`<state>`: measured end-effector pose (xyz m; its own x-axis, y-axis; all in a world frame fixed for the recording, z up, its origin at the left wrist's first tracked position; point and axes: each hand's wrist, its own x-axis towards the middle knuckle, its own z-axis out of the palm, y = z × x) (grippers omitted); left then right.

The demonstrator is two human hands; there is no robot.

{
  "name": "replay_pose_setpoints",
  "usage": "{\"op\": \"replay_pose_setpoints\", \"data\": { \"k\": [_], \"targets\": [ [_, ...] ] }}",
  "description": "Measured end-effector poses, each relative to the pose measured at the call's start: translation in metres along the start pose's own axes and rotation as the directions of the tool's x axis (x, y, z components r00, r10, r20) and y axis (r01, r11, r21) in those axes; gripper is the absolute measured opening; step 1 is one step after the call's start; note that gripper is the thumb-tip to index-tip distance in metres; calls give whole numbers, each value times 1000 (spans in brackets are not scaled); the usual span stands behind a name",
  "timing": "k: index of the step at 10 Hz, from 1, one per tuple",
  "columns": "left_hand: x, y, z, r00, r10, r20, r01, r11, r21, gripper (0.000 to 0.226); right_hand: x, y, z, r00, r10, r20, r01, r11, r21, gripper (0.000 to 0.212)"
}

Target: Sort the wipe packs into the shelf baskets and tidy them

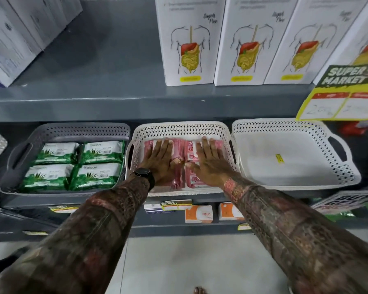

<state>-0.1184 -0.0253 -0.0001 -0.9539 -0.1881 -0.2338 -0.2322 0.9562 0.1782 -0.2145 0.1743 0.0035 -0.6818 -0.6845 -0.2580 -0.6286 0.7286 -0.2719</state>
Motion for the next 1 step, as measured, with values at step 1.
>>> {"op": "replay_pose_setpoints", "data": {
  "k": [1],
  "targets": [
    [-12,2,-11,999,19,-37,-19,1000,0,79,-16,-5,-5,1000,5,6,-5,999,36,98]
  ]
}}
